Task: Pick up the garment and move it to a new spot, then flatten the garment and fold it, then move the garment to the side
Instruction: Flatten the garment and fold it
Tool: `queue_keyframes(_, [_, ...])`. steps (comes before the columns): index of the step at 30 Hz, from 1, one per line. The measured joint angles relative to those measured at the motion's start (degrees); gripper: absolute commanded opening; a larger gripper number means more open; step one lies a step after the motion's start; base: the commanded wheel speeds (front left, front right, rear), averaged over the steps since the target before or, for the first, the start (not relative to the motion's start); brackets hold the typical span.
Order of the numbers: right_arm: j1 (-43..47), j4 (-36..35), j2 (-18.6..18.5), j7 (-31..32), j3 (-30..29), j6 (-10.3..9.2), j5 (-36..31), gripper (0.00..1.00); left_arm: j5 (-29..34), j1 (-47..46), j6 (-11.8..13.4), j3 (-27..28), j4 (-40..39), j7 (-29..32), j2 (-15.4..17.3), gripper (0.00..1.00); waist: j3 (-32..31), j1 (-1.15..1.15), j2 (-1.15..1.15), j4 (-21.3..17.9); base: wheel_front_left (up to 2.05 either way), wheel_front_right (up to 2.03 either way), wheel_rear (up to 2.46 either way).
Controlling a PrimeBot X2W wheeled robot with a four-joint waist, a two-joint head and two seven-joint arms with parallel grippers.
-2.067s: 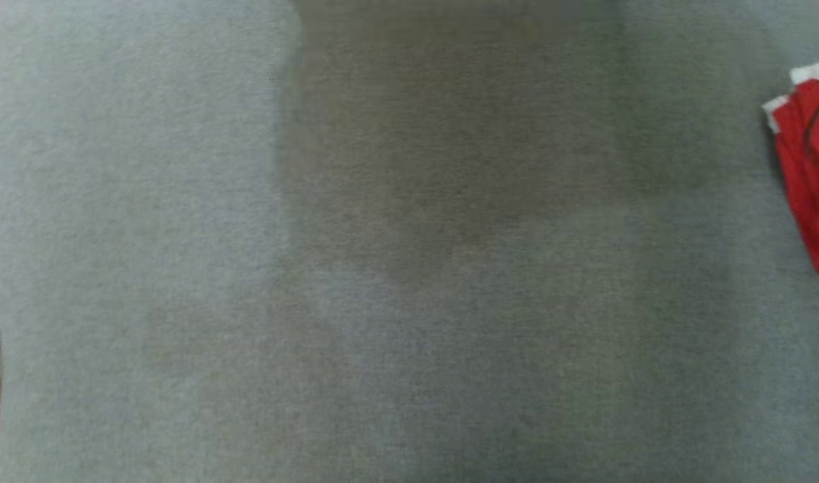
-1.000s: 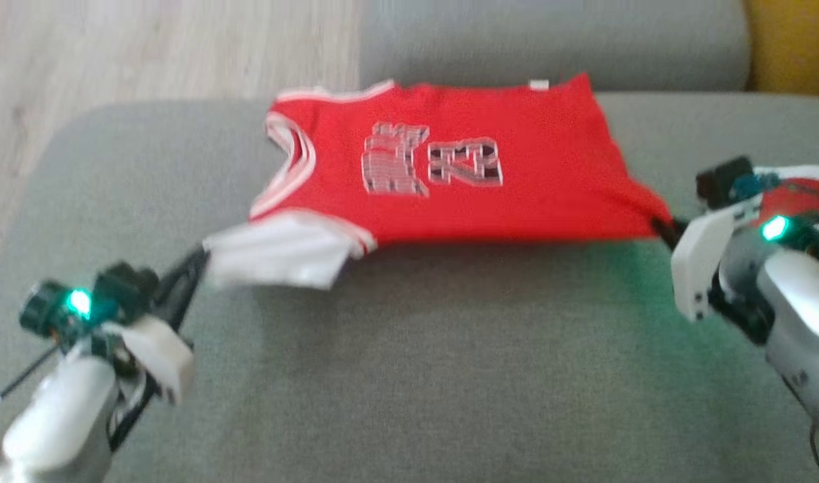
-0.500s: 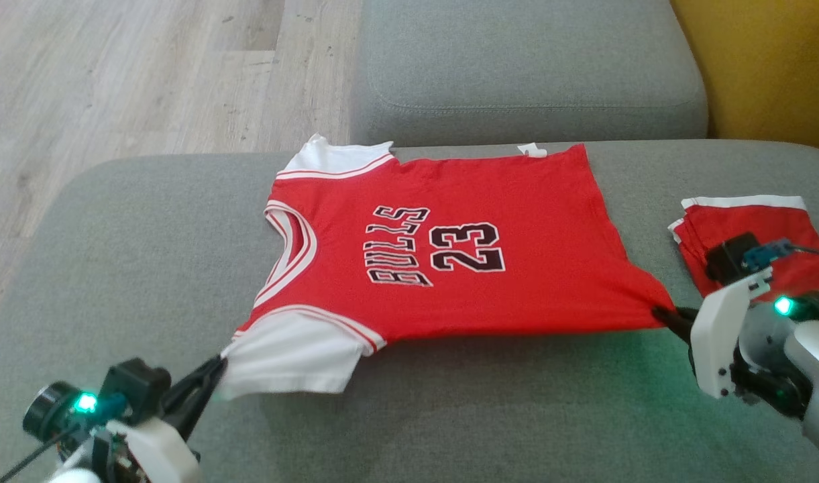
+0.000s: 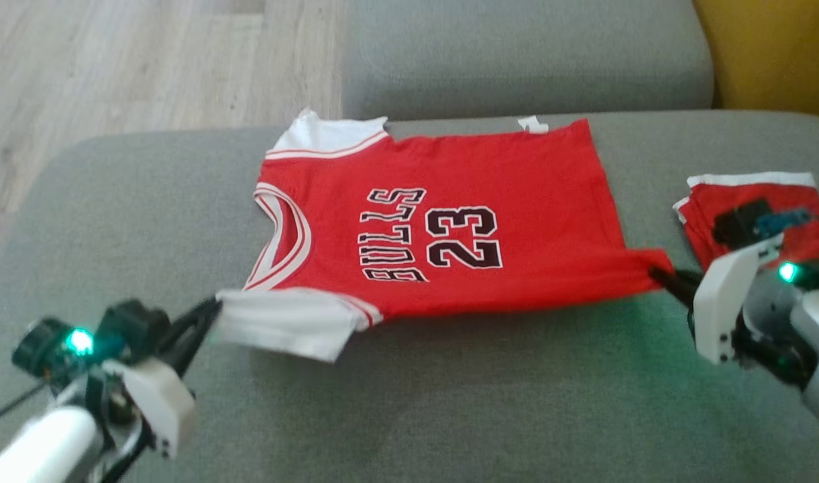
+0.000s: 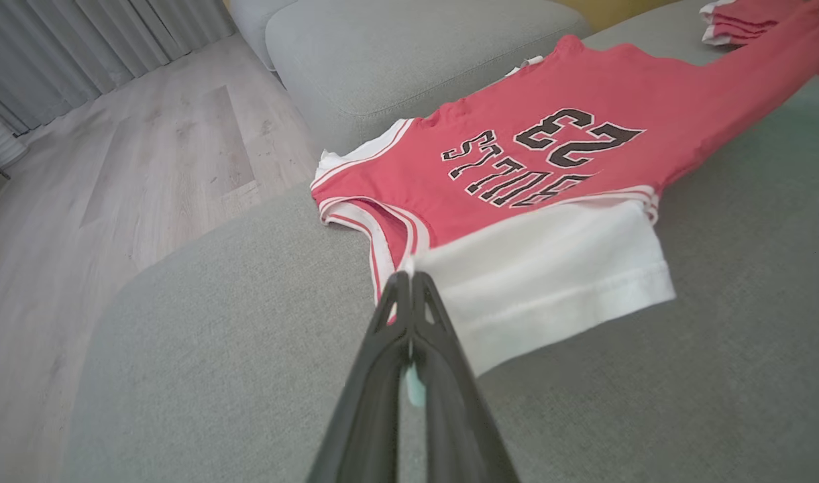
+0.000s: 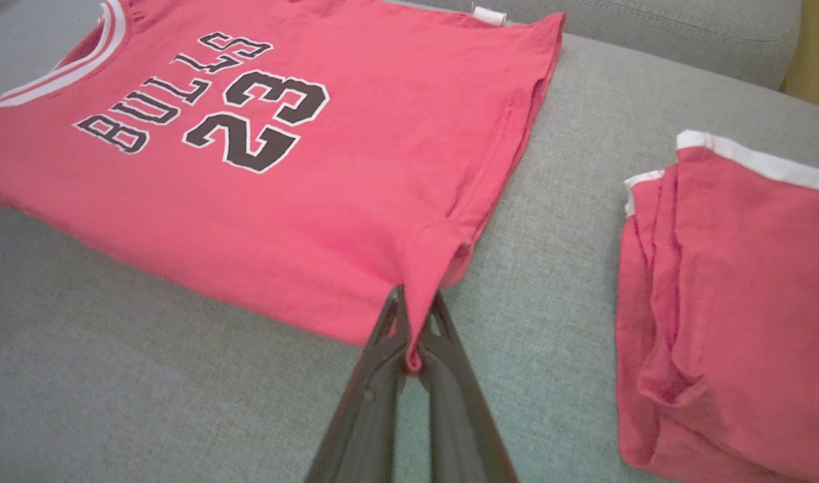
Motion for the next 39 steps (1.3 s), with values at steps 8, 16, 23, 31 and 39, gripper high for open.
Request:
queue_keyframes(8, [-6.09,1.63,2.79,-0.16,-3.96,0.00,-3.02,0.00,0.89,-9.35,-3.22,-0.03,6.94,-0.03,-2.94,0.00,4.65,0.01,0.00,-0.15,0.00,0.00,0.00])
queue_keyframes(16, [-10.93,5.61,6.22,-0.35,-6.86,0.00,-5.27,0.00,2.37,-20.40,-5.70,-1.15,18.02,-1.94,-7.14,0.00,9.07,0.01,0.00,-0.21,0.00,0.00,0.00])
queue_keyframes(23, [-15.01,8.86,8.39,-0.74,-7.61,0.00,-6.78,0.00,2.97,-26.86,-6.53,-2.34,25.74,-3.88,-9.22,0.00,12.17,0.01,0.00,-0.63,0.00,0.00,0.00])
queue_keyframes(31, [-18.26,11.56,10.48,-0.93,-6.31,-0.01,-7.98,0.00,4.53,-33.29,-6.86,-5.36,33.00,-5.67,-10.81,0.00,14.95,0.00,0.00,-0.82,0.00,0.00,0.00])
queue_keyframes(39, [-20.48,13.49,11.43,-0.41,-2.96,0.00,-8.57,0.00,6.48,-39.69,-7.31,-11.82,39.21,-6.67,-12.91,0.00,17.35,0.00,0.00,-1.69,0.00,0.00,0.00])
